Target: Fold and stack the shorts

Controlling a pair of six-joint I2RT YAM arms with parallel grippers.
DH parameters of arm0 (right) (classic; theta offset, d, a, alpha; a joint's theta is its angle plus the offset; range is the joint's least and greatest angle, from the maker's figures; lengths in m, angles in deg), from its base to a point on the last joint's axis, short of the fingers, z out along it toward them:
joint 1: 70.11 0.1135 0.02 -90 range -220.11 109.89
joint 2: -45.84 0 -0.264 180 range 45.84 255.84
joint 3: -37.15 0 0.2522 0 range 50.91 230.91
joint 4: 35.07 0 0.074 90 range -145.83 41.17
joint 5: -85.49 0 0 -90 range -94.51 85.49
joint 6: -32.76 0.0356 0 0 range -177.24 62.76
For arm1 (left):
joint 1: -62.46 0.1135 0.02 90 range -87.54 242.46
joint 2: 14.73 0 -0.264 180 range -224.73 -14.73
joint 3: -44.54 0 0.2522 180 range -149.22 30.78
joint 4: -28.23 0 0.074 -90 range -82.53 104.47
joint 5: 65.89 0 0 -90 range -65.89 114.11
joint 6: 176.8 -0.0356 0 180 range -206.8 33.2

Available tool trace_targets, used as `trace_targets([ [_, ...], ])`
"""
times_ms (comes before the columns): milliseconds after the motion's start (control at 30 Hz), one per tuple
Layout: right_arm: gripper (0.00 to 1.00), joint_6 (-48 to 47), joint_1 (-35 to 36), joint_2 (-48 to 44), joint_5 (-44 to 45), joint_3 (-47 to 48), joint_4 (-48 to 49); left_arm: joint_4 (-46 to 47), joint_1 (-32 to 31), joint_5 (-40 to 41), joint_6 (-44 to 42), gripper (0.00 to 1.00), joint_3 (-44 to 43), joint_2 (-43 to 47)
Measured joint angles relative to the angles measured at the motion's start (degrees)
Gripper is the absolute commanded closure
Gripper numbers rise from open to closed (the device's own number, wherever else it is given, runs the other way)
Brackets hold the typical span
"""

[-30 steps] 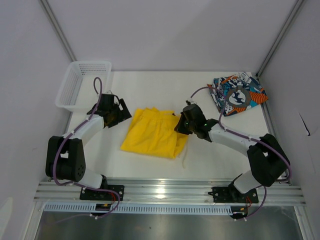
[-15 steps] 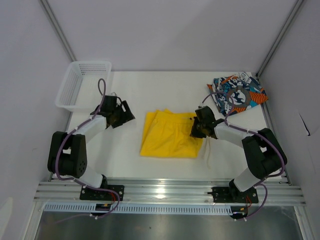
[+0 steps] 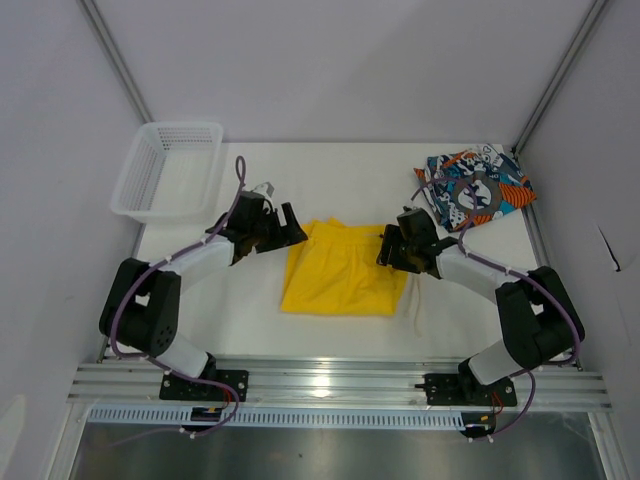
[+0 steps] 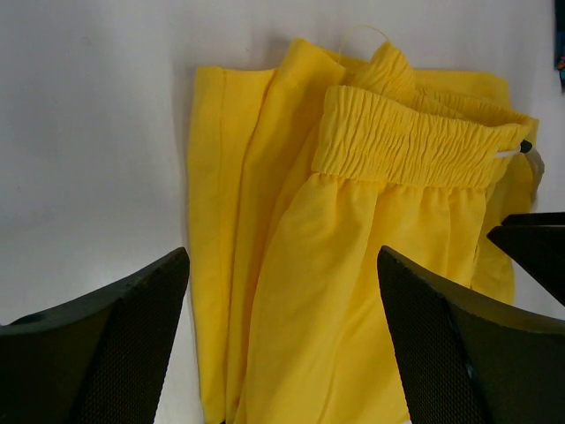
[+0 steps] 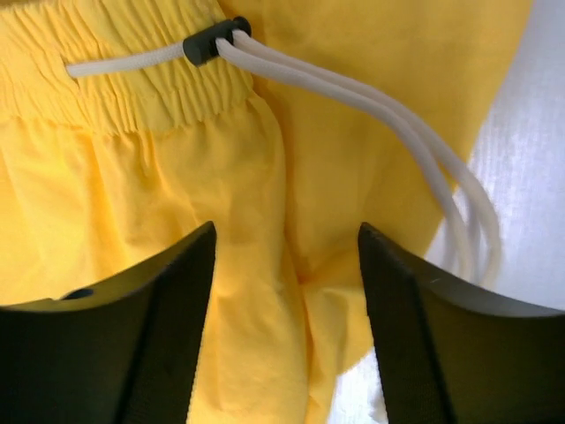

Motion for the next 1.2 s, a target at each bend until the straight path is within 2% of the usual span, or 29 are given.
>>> trace_targets([
  [33, 0.25, -0.3, -0.1, -0.6, 0.5, -0.2, 0.1, 0.9, -0.5, -0.3, 0.0, 0.11, 0.0, -0.4],
  [333, 0.18, -2.6, -0.7, -3.8, 3.2, -1.4, -1.9, 4.6, -2.1, -0.4, 0.0, 0.15, 1.2, -3.5],
  [500, 0.21, -3.6, -0.4, -3.4, 3.4, -1.3, -4.0, 6.7, -3.7, -0.3, -0.1, 0.17, 1.5, -3.5],
  [600, 0.25, -4.1, 0.4, -2.5, 3.5, -1.3, -4.1, 7.5, -4.9, -0.2, -0.3, 0.19, 1.5, -3.5],
  [733, 0.38, -5.0, 1.9, -2.2, 3.6, -1.0, -4.1, 8.1, -6.1, 0.2, -0.7, 0.26, 1.5, -3.5],
  [967, 0.52, -7.1, 4.1, -1.5, 4.4, 1.6, -4.0, 9.9, -6.7, 0.7, -1.2, 0.33, 1.5, -5.1],
  [1100, 0.69, -8.2, 4.4, -0.3, 4.1, 1.8, -3.6, 10.6, -6.8, 0.8, -1.2, 0.38, 1.5, -6.8],
  [1167, 0.73, -8.4, 4.4, 0.8, 3.3, 1.8, -3.5, 11.1, -6.8, 0.6, -1.1, 0.4, 1.5, -7.2],
  [1200, 0.84, -8.6, 4.4, 1.4, 2.9, 1.8, -3.4, 11.5, -6.8, 0.4, -1.1, 0.4, 1.5, -7.3],
])
